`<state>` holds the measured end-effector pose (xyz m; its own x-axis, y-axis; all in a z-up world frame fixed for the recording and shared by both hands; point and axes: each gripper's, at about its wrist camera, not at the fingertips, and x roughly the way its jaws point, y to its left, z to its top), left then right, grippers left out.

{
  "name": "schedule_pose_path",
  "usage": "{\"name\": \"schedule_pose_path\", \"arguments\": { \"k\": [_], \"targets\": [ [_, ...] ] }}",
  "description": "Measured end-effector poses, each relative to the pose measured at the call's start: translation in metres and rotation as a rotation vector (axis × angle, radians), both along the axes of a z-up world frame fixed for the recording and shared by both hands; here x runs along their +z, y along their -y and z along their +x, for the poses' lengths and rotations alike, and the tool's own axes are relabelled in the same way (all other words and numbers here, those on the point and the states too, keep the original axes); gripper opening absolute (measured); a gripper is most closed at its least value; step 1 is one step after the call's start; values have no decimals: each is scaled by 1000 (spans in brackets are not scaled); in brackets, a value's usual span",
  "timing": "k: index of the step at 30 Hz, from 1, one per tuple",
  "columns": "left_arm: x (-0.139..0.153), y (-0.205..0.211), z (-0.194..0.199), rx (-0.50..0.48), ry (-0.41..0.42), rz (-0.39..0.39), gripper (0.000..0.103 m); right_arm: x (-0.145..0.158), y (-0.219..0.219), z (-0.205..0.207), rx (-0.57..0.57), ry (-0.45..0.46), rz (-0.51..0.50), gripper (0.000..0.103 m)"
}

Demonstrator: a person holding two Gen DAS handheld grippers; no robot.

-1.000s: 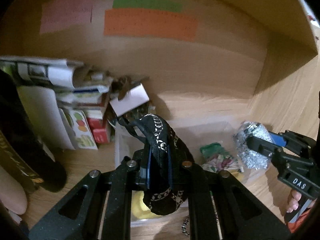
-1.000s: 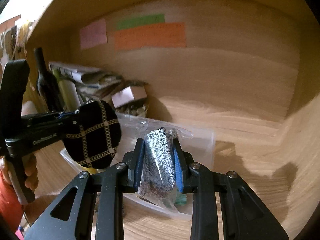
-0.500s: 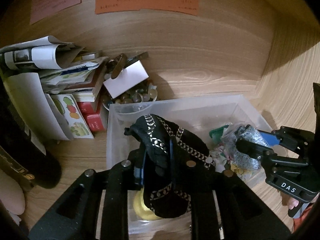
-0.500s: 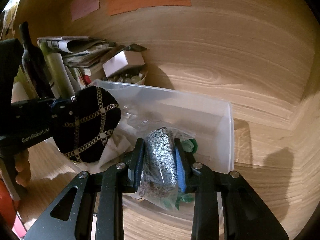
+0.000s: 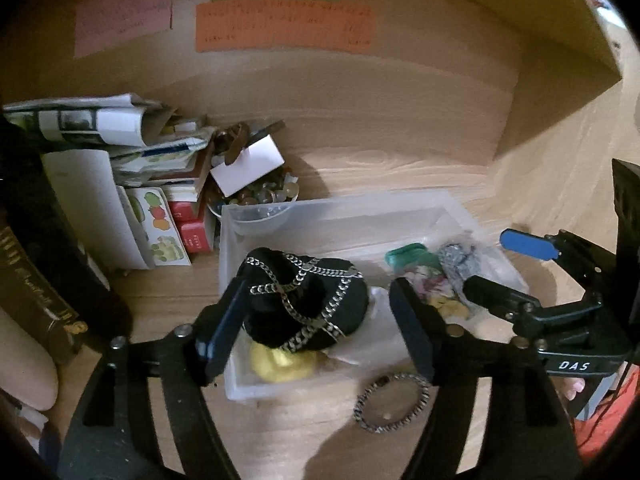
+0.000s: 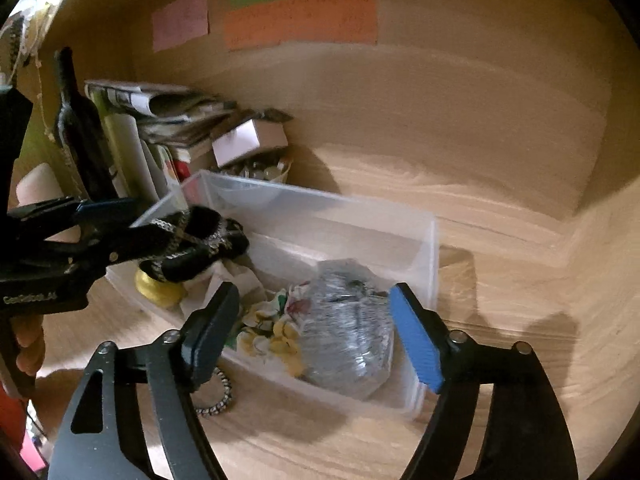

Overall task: Organize soft objects
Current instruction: 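Grasp the yellow-green sponge with the right tool while the left tool grasps the bead bracelet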

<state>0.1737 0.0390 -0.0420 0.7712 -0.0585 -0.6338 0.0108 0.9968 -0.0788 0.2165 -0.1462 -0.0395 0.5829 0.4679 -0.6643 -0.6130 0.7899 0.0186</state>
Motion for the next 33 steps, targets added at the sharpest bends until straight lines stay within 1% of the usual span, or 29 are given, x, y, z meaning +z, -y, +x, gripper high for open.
{"name": "schedule_pose_path", "arguments": {
  "k": [1, 3, 4, 6, 7, 8, 10, 13, 16, 18, 21, 24, 28, 30, 31, 32, 33],
  "targets": [
    [2, 1, -4, 0, 8, 1, 78, 5, 4, -6, -5, 18, 10, 84],
    [9, 5, -17, -3, 32, 4, 88, 14, 10, -17, -11, 48, 24, 84],
    [12, 6, -22, -1, 43, 4, 91, 19, 14, -22, -13, 61, 32, 85],
    [16, 10, -34, 4, 68, 11, 102, 27, 22, -33, -15, 86, 47, 89],
    [18, 13, -42, 4, 80, 18, 103, 30, 26, -39, -19, 102, 54, 94],
    [19, 16, -49, 3, 87, 27, 103, 33, 31, -46, -23, 121, 60, 99],
    [20, 21, -59, -10, 95, 49, 103, 35, 37, -59, -25, 147, 67, 103],
    [13, 27, -74, -23, 87, 54, 103, 33, 44, -76, 1, 147, 73, 103],
    [3, 32, -88, -26, 63, 42, 103, 23, 49, -91, 5, 132, 61, 103],
    [-5, 33, -96, -20, 40, 17, 103, 15, 51, -99, 1, 109, 57, 103],
    [-20, 32, -105, -23, -4, -20, 103, 0, 54, -110, 4, 50, 71, 103],
    [-39, 31, -112, 2, -63, -37, 103, -15, 55, -122, 6, 11, 66, 103],
    [-56, 29, -116, 21, -115, -57, 103, -35, 53, -132, 38, -57, 56, 102],
    [-62, 28, -116, 20, -124, -85, 101, -43, 51, -135, 57, -90, 52, 102],
    [-65, 27, -116, 17, -128, -105, 98, -46, 51, -137, 64, -102, 51, 99],
    [-68, 27, -115, 16, -136, -120, 86, -49, 51, -138, 73, -115, 49, 92],
    [-71, 27, -112, 9, -158, -131, 76, -52, 51, -139, 83, -129, 46, 88]
  ]
}}
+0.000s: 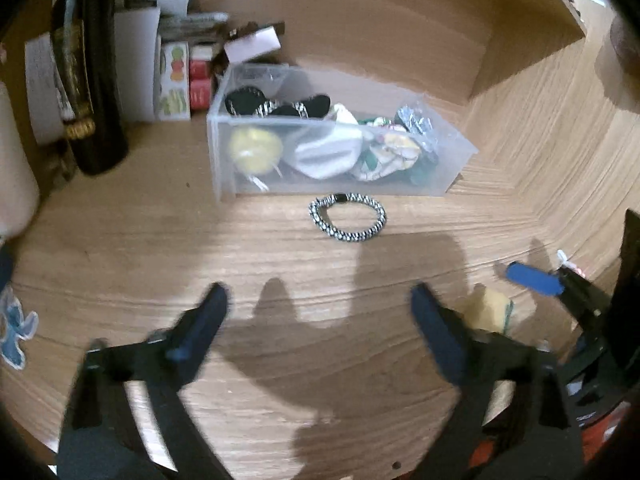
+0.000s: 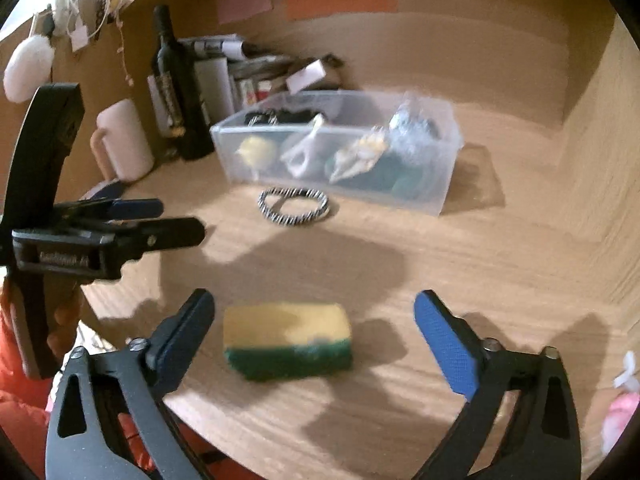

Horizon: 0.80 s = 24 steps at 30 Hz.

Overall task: Organize soft objects
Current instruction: 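Grasp the yellow-green sponge with the right tool while the left tool grasps the bead bracelet, then drop the bracelet into the bin with the left tool while the right tool drops the sponge in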

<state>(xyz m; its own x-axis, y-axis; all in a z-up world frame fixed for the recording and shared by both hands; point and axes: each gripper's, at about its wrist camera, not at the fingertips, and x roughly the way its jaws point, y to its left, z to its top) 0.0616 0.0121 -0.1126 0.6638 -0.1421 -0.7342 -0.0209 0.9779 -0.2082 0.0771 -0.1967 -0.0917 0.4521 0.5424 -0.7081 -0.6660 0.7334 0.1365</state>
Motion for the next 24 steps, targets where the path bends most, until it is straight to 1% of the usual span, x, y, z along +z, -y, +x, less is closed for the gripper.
{"name": "schedule_pose_path", "arguments": {
  "k": [2, 3, 4, 5, 8, 14, 17, 19, 20, 21, 24],
  "targets": [
    [-4, -1, 4, -7, -18, -18, 70, -5, -1, 0, 21, -30, 5, 74],
    [-5, -2, 6, -1, -20, -23, 69, -6, -1, 1, 34, -47, 21, 71],
    [-6, -2, 9, 3, -23, -24, 68, -6, -1, 1, 39, -54, 33, 63],
    [-6, -2, 12, 4, -27, -23, 66, -6, 0, 2, 42, -59, 42, 59],
    [-6, -3, 24, 4, -37, -21, 61, -3, 2, 5, 10, -28, 35, 56],
    [-3, -4, 56, 6, -50, -2, 52, 10, 14, 24, -48, 10, 69, 54],
    [-2, 0, 70, 2, -54, 37, 49, 19, 18, 32, -67, 34, 86, 54],
    [-3, 3, 79, -6, -61, 58, 44, 22, 20, 37, -78, 48, 89, 54],
    [-5, 3, 82, -8, -69, 62, 39, 24, 21, 39, -81, 52, 92, 54],
    [-7, 4, 86, -13, -81, 63, 34, 25, 22, 40, -82, 56, 94, 54],
    [-14, 4, 92, -32, -116, 61, 25, 32, 22, 43, -82, 75, 100, 54]
  ]
}}
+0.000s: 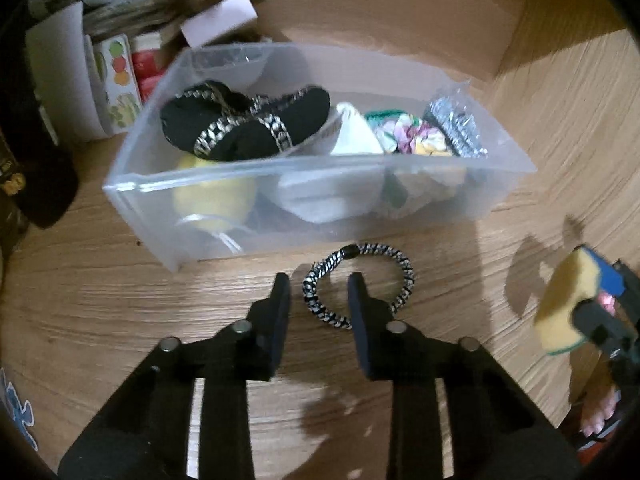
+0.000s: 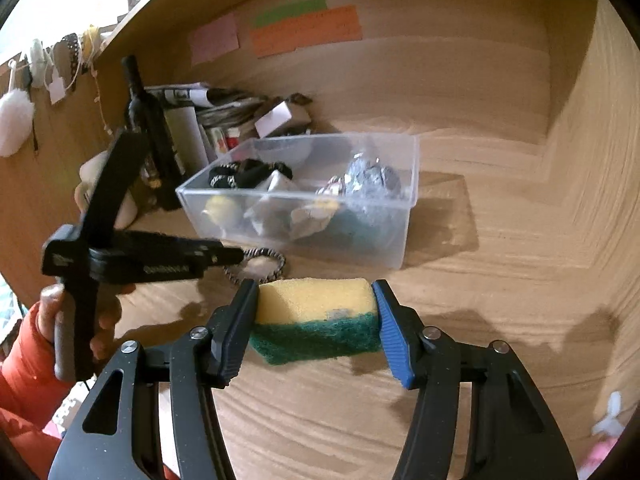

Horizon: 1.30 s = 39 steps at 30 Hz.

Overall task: Organize soft objects
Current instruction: 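Drop the bracelet into the bin with the left tool while the right tool drops the sponge in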

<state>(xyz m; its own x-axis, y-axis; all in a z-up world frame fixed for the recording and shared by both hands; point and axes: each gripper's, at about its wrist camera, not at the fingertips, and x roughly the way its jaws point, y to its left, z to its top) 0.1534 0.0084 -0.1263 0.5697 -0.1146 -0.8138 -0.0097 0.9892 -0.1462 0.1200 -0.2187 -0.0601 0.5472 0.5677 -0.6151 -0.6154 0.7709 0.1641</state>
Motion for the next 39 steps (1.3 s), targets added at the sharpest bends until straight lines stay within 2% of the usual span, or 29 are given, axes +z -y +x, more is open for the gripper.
{"name": "schedule_pose_path", "arguments": {
  "k": [1, 3, 6, 11, 18, 24, 27, 32, 36, 39],
  "targets": [
    [-1, -1, 0, -4, -2, 3, 24, 2, 0, 1, 1, 6, 3, 54],
    [-3, 2, -1, -12, -5, 14, 11, 6, -2, 3, 1, 22, 7, 54],
    [0, 0, -7, -21, 12, 25, 8, 11, -4, 8, 3, 37, 13, 54],
    [18, -2, -20, -38, 66, 9, 7, 20, -8, 17, 5, 62, 21, 54],
    [64, -7, -43, -39, 204, 13, 7, 38, -19, 28, -2, 112, 45, 54],
    [100, -9, -43, 17, 330, 20, 7, 58, -36, 42, 1, 167, 59, 54],
    [105, -19, -33, 48, 372, 37, 7, 61, -47, 50, 12, 169, 57, 54],
    [94, -33, -8, 97, 350, 56, 7, 49, -67, 71, 20, 136, 38, 54],
    [69, -43, 6, 111, 287, 33, 7, 26, -82, 88, 21, 58, 18, 54],
    [55, -48, 12, 116, 251, 11, 7, 10, -91, 94, 10, 39, -32, 55]
  ]
}}
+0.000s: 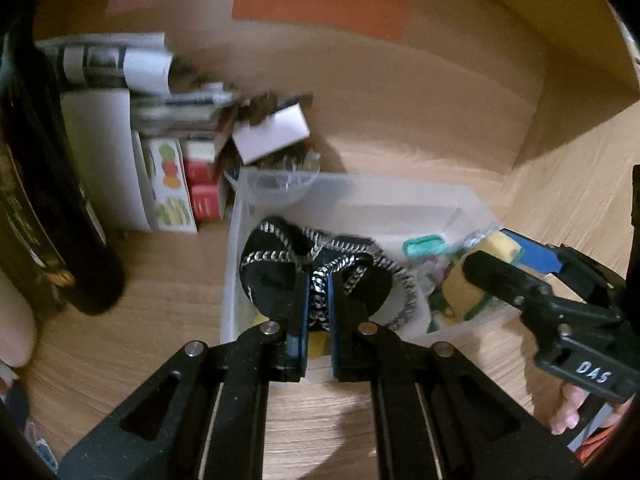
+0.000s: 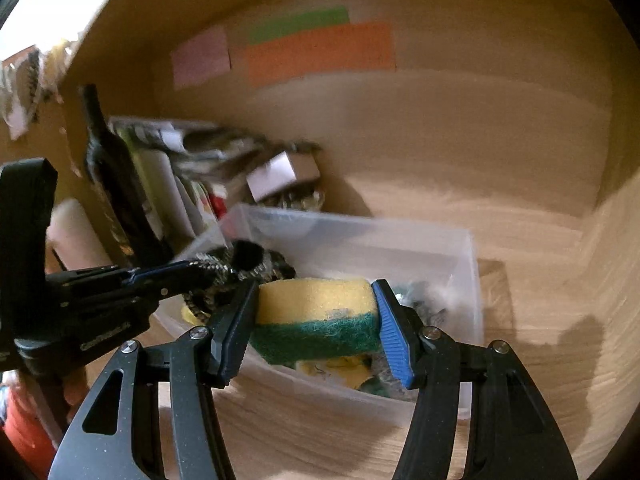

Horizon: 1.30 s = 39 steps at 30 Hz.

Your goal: Organize soft objects

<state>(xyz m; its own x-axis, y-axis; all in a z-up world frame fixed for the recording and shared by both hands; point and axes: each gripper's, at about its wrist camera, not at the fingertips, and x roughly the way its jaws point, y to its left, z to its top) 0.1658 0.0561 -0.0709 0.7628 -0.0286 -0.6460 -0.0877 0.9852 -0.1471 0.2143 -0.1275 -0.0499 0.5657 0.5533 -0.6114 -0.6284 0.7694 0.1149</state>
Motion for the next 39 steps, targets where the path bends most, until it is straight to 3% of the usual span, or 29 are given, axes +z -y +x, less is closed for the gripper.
{"name": "schedule_pose_path", "arguments": {
  "k": [4, 6, 9, 11, 22, 27, 31, 37, 39],
  "targets": [
    [-4, -1, 1, -1, 5, -5, 8, -15, -4, 5, -1, -35, -45, 58],
    [-4, 0, -2, -9, 8, -5, 21, -19, -4, 5, -2, -45, -59, 59],
    [-2, 2, -3, -11, 16, 2, 42, -18, -3, 3, -1, -41, -61, 70],
    [1, 4, -7, -12, 30, 13, 49, -15, -2, 1, -6, -26, -60, 71],
    [45, 11, -42, -23, 149, 60, 57, 35, 24, -23, -37, 106, 34, 74],
    [69, 18, -63, -29, 234, 69, 71, 63, 42, -43, -52, 188, 85, 75],
    [82, 26, -79, -34, 286, 86, 79, 76, 53, -63, -70, 265, 103, 87],
    [94, 37, -107, -19, 366, 116, 98, 85, 65, -84, -84, 304, 145, 103],
    [96, 40, -116, -15, 384, 128, 102, 87, 69, -91, -89, 316, 154, 103]
  ]
}}
